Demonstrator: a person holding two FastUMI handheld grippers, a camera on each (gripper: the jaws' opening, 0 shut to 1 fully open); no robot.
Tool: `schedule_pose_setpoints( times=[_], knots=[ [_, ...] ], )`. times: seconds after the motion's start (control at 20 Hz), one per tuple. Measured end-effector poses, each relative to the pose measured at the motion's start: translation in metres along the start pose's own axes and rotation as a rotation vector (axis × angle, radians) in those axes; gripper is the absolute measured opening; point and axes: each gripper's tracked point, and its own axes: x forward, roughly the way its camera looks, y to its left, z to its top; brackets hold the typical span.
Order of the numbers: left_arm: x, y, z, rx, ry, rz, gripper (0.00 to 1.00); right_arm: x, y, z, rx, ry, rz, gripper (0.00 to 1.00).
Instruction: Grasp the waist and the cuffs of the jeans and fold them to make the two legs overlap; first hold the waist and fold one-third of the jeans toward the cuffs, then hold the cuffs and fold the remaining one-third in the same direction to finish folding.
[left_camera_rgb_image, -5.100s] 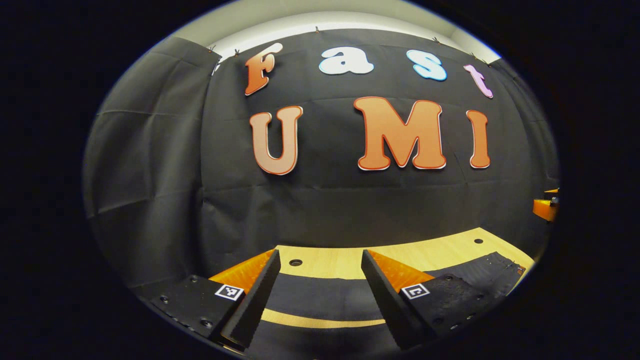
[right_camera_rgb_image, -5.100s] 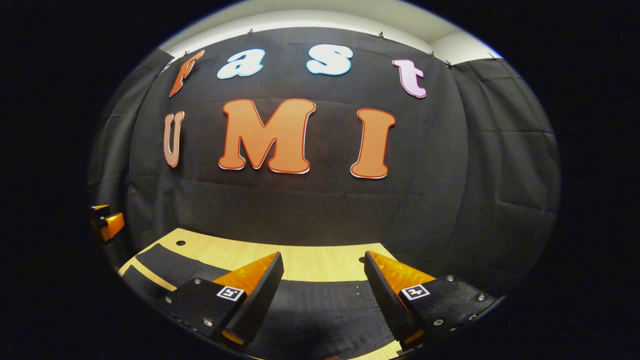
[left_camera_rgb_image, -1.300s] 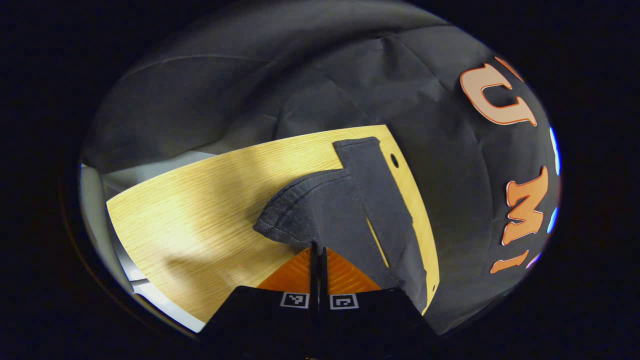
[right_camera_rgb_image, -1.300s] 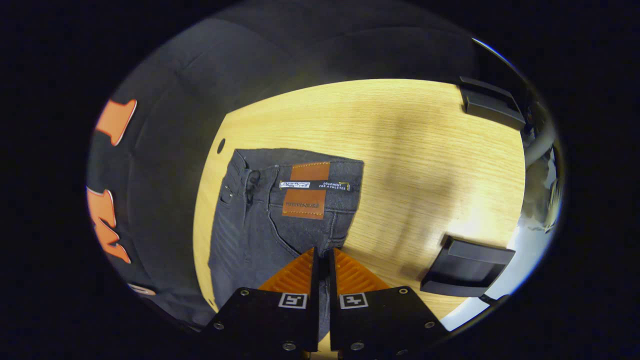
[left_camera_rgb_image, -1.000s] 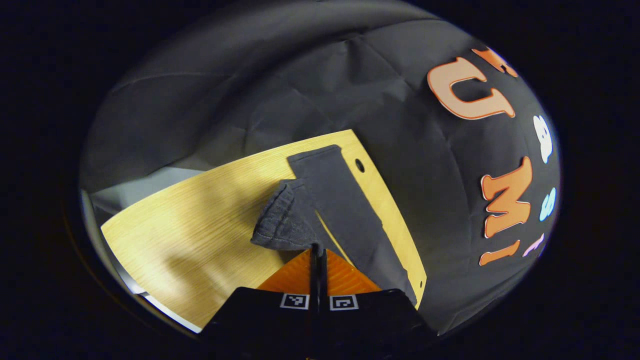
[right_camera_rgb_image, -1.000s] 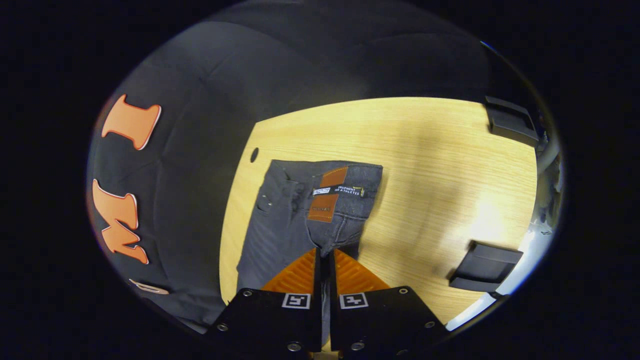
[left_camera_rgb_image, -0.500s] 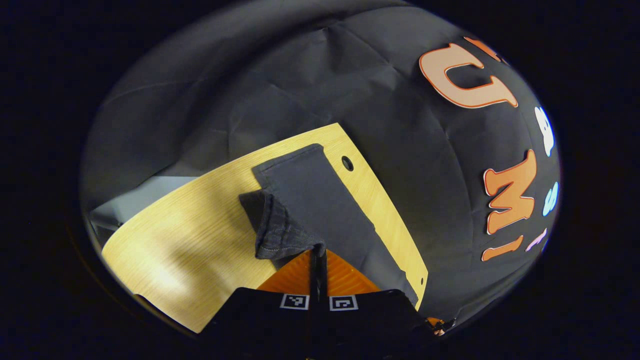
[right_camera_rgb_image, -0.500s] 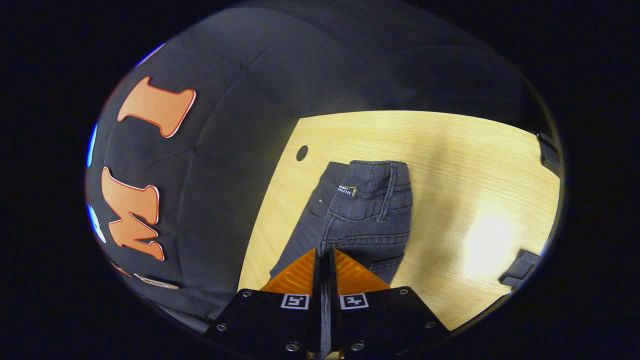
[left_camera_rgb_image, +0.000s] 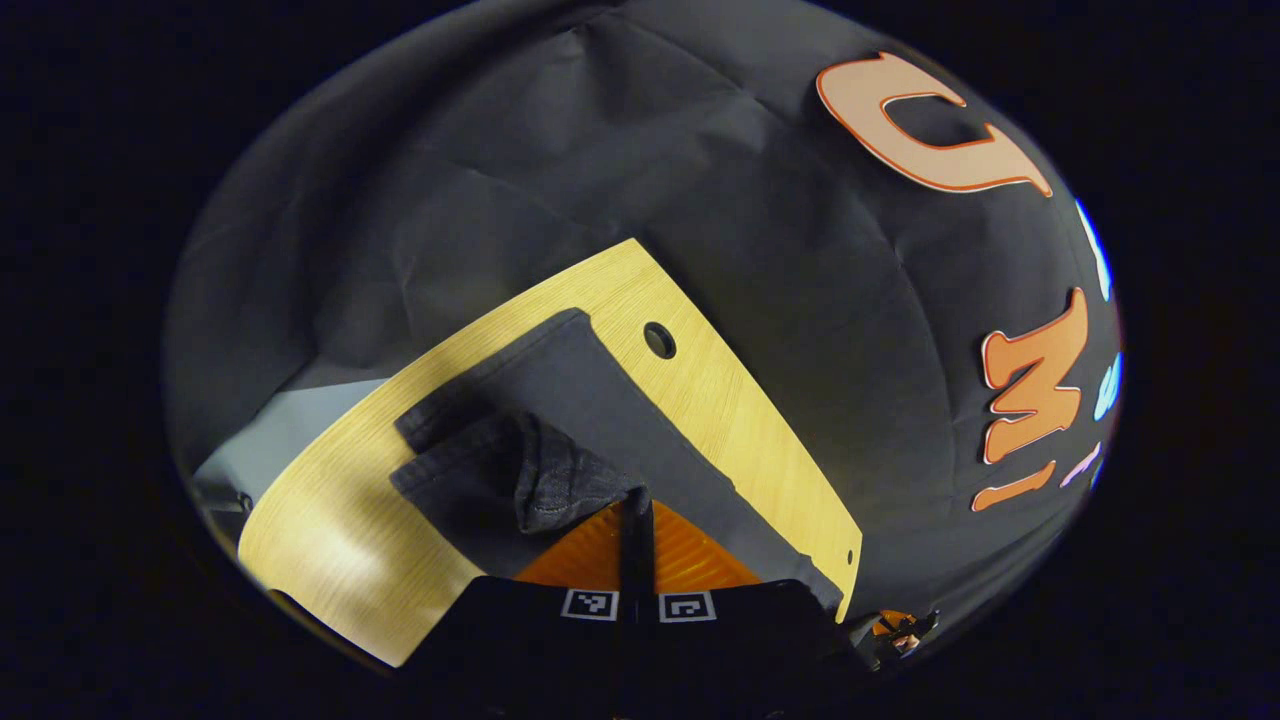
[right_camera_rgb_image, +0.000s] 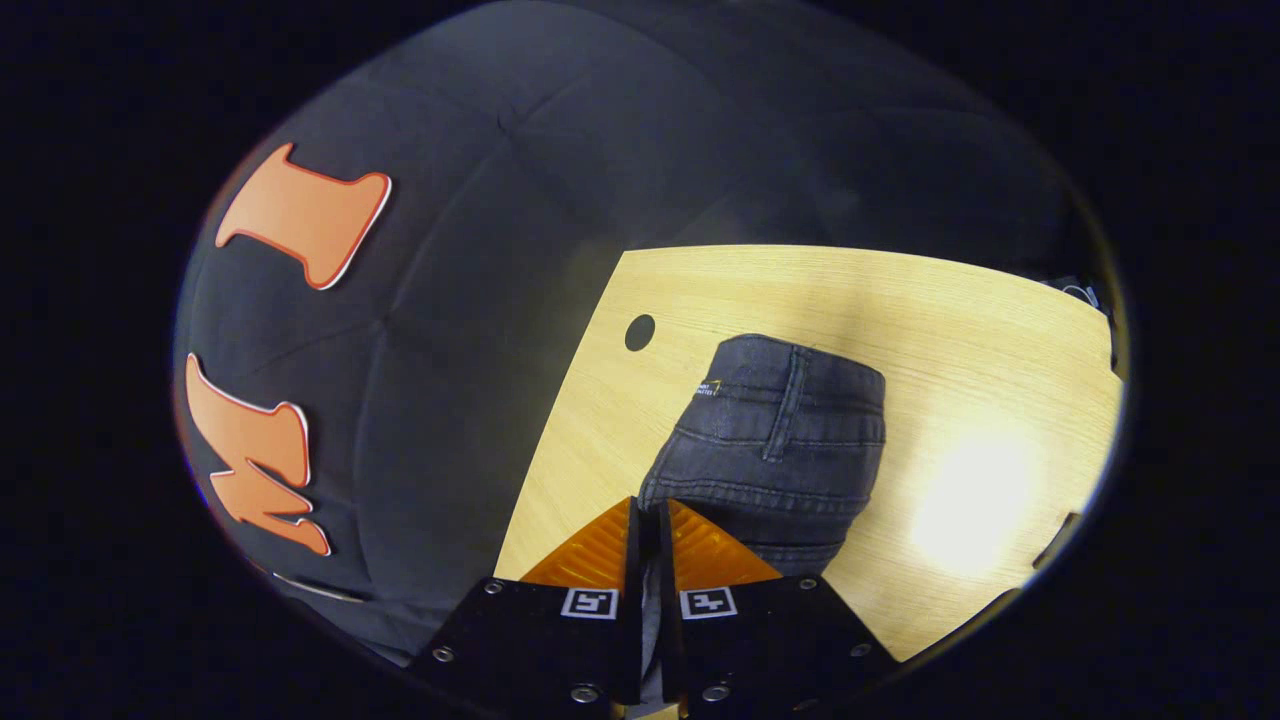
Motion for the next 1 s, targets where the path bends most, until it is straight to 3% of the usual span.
schedule_pose_setpoints(
  times=[0.2,0.35,0.45,0.6,0.7,0.75,0.85,0.9,1.0],
  knots=[
    [0.023,-0.007,0.033,0.001,-0.028,0.051,0.00,0.043,0.007,0.003,-0.017,0.067,-0.025,0.09],
    [0.049,0.012,0.045,0.018,-0.002,0.158,0.00,0.085,0.002,0.002,-0.008,0.114,-0.068,0.09],
    [0.065,0.019,0.040,0.047,0.042,0.232,0.01,0.111,-0.005,-0.002,0.031,0.141,-0.104,0.09],
    [0.072,0.012,0.044,0.127,0.057,0.272,0.07,0.123,-0.013,-0.003,0.059,0.159,-0.120,0.10],
    [0.077,0.006,0.047,0.201,0.061,0.262,0.24,0.121,-0.007,0.003,0.042,0.157,-0.087,0.13],
    [0.073,0.005,0.048,0.256,0.063,0.280,0.42,0.115,-0.003,0.010,0.025,0.135,-0.069,0.16],
    [0.068,0.003,0.053,0.337,0.044,0.279,0.76,0.105,-0.009,0.028,-0.039,0.079,-0.075,0.36],
    [0.064,-0.002,0.053,0.357,0.040,0.275,0.76,0.099,-0.015,0.033,-0.072,0.067,-0.082,0.45],
    [0.052,-0.009,0.058,0.403,0.033,0.282,0.86,0.094,-0.033,0.036,-0.129,0.075,-0.137,0.63]
  ],
)
